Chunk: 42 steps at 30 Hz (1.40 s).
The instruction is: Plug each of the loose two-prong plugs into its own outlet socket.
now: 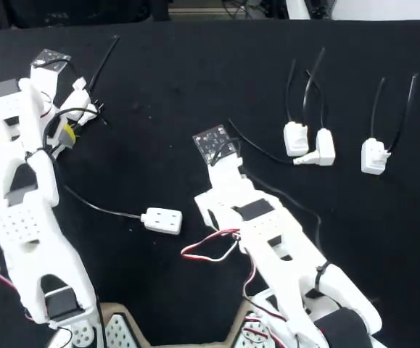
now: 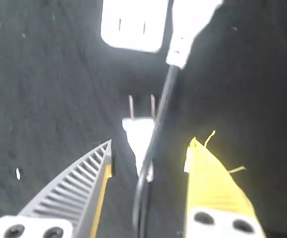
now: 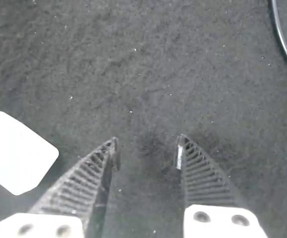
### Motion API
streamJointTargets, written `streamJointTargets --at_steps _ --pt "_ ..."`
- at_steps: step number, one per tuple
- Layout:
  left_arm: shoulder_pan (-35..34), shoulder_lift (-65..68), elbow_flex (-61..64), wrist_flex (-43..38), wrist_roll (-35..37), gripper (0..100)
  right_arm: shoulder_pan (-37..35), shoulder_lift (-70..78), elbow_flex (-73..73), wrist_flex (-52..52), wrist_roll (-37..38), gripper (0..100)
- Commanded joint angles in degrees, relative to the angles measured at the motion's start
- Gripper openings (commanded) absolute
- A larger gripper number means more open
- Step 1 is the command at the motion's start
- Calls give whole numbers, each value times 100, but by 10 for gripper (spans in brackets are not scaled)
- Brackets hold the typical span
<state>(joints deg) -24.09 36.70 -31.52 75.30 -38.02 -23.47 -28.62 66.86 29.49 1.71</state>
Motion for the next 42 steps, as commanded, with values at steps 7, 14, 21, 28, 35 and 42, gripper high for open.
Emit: streamJointTargets --at_steps 7,14,21,28,35,42 --pt "620 589 -1771 369 -88 238 -79 -207 -101 -132 -35 177" --pt "690 1160 -1807 -308 -79 238 -70 -207 -101 -132 -35 177" --pt "629 1284 -1807 -571 -79 238 -79 -207 -101 -132 -35 177" --pt "541 1292 -1763 -703 -70 116 -79 -180 -101 -141 -35 177" --pt "558 1363 -1596 -431 -70 44 -79 -180 -101 -141 -35 177" --pt "585 1266 -2554 809 -70 29 -79 -180 -101 -141 -35 177"
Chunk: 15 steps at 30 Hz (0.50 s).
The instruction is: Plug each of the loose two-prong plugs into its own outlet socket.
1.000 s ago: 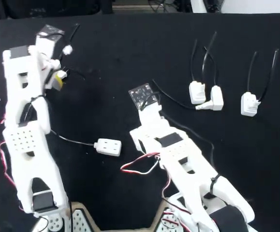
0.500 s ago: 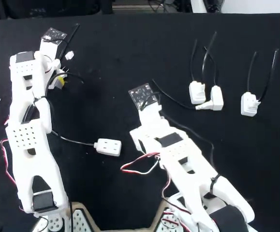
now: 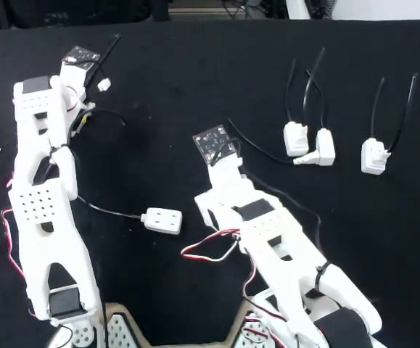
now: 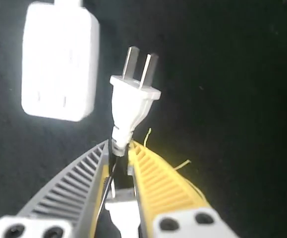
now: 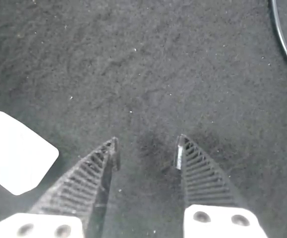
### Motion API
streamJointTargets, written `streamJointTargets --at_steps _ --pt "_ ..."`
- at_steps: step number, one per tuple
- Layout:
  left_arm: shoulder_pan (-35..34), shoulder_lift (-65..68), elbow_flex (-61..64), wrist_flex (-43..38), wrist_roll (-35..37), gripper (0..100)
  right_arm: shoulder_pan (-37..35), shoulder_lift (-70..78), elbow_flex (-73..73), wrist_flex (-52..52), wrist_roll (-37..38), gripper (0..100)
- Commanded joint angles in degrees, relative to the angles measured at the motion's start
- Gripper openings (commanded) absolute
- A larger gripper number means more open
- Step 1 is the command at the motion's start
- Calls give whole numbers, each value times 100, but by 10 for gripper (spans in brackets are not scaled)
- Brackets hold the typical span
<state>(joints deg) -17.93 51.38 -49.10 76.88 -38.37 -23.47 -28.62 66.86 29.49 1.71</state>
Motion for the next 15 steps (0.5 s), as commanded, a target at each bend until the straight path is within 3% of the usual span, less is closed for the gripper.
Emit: streamJointTargets --at_steps 1,7,12,15 --pt "-31 -202 -1015 888 -35 29 -79 -180 -101 -141 -35 177" --pt "127 -158 -2290 2391 -26 29 -79 -189 -101 -141 -35 177" --pt "119 -431 -2378 2418 774 29 -62 -207 -92 -114 -35 177" --pt "145 -993 -1710 2418 1029 29 -53 -207 -92 -114 -35 177"
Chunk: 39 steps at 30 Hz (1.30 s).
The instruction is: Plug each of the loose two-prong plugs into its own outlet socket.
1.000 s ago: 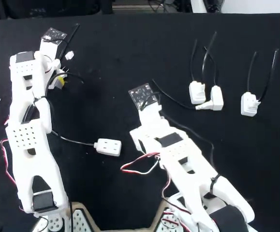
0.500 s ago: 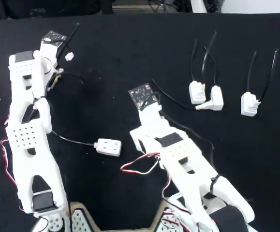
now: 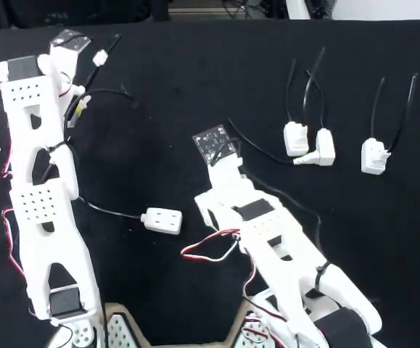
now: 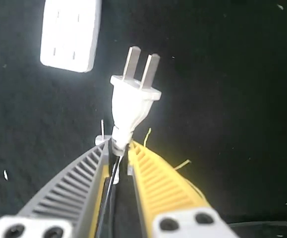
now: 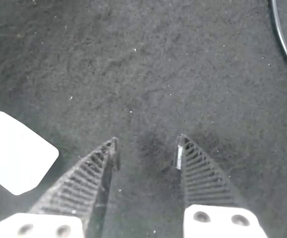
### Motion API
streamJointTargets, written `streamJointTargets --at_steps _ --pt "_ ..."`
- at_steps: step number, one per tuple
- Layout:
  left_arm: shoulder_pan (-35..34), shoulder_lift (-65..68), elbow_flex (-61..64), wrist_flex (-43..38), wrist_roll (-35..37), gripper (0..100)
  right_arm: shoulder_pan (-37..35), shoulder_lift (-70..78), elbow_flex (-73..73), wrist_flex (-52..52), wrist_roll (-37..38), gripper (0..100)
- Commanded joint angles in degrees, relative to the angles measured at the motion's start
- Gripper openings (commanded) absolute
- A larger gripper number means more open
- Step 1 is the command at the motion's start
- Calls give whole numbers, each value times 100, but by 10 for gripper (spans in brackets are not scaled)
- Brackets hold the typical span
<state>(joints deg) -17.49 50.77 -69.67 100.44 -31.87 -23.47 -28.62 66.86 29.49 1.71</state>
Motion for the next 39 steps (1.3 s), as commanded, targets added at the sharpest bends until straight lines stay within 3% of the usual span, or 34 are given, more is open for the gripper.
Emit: streamJointTargets --at_steps 1,6,10,18,24,28,33,39 --pt "127 -1231 699 62 484 29 -53 -207 -92 -105 -35 177" --pt "435 -3253 2967 44 686 30 26 -215 -110 -105 -35 177" --pt "848 -5029 4954 -105 905 30 738 -391 -312 26 -369 177" --pt "2255 -7824 8919 -2312 1996 30 1679 -2044 -725 1934 -668 177" --pt "3512 -9169 11187 -4149 2734 30 3200 -3468 -655 3059 -668 177" --pt "4382 -9688 12057 -4897 3332 30 3877 -4233 -365 3402 -659 177" --pt "5358 -9855 12453 -5530 3947 30 3965 -4655 163 3446 -334 177" --pt "5464 -9846 13174 -7007 4009 69 3956 -4541 330 3385 -273 177"
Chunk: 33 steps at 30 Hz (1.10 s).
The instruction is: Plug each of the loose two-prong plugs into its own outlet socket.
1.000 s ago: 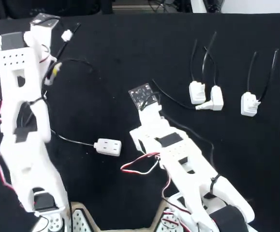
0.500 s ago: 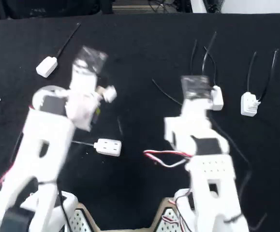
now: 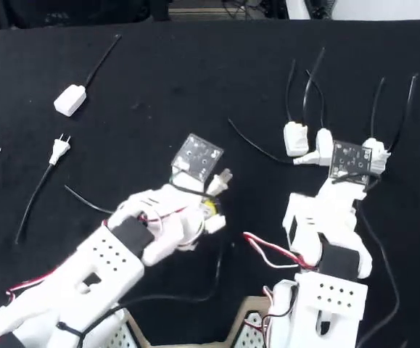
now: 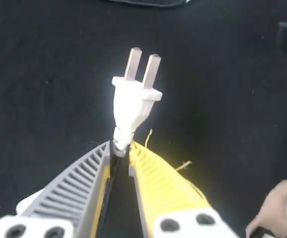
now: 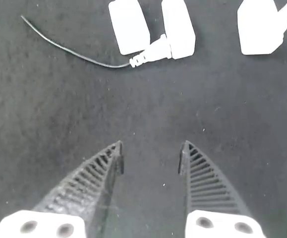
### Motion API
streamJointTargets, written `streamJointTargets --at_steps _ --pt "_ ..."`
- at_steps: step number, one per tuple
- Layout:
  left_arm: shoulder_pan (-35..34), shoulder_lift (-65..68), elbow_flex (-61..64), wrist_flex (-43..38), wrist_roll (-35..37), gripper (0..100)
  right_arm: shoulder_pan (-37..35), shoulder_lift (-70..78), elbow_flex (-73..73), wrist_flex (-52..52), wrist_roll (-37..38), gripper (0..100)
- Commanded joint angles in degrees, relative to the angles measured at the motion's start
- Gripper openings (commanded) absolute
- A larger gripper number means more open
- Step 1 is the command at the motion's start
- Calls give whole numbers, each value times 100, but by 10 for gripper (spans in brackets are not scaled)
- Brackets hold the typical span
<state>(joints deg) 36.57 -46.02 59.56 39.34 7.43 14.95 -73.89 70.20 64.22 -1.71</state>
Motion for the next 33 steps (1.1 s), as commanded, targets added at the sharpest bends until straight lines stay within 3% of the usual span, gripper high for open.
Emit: streamJointTargets --at_steps 1,4,8,15,20,24,28,33 --pt "57 -167 365 -1055 105 115 114 22 -4 -105 70 177" --pt "57 -167 620 -1345 114 252 105 145 -4 -211 70 177" --pt "-242 -246 637 -1336 193 233 79 391 4 -404 35 178" --pt "-2229 -141 -31 440 -580 224 -914 1182 -57 -756 26 179" --pt "-3248 44 13 1064 -1538 224 -1925 1982 -57 -1424 -448 180" --pt "-3345 211 242 1046 -1697 224 -2690 2809 -347 -1890 -976 180" --pt "-3398 281 690 273 -1064 224 -3349 3829 -945 -1873 -1495 180" --pt "-3407 246 1279 -457 -659 223 -3508 5059 -1622 -1873 -2259 180"
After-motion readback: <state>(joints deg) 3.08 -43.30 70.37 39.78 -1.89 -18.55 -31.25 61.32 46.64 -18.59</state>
